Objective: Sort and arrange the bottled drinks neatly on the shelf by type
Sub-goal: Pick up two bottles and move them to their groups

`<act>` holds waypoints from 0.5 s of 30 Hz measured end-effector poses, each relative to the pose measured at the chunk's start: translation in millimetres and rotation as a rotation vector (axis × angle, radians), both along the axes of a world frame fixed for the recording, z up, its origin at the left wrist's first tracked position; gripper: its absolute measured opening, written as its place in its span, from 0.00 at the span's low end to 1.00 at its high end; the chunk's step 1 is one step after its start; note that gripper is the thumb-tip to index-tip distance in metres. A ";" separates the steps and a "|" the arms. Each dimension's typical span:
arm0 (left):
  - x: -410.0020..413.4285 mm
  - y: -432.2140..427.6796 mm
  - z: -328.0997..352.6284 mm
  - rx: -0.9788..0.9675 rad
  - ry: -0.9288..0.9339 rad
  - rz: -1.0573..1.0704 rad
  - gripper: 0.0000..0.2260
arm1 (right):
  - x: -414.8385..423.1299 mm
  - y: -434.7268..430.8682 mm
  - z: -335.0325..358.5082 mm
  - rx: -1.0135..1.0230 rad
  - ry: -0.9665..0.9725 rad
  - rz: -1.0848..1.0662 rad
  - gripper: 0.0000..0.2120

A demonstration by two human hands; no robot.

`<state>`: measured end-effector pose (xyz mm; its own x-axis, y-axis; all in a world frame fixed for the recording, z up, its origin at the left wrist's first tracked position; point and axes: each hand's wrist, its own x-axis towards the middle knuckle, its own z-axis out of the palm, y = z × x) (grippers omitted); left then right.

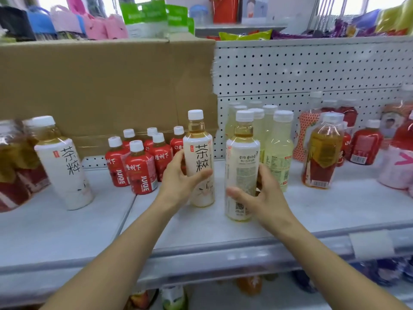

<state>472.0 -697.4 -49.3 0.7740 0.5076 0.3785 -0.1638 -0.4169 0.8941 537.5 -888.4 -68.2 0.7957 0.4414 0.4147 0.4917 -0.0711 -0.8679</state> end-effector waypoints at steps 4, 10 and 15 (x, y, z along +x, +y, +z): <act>-39.0 -15.2 2.9 -0.043 -0.030 0.034 0.25 | -22.9 -5.1 8.7 0.033 -0.017 0.017 0.27; -112.8 -48.6 11.1 -0.064 -0.106 0.038 0.22 | -78.1 -21.7 15.4 0.105 -0.062 0.038 0.24; -184.4 -69.3 3.0 -0.049 -0.080 0.095 0.23 | -135.0 -35.5 9.6 0.106 -0.061 0.096 0.24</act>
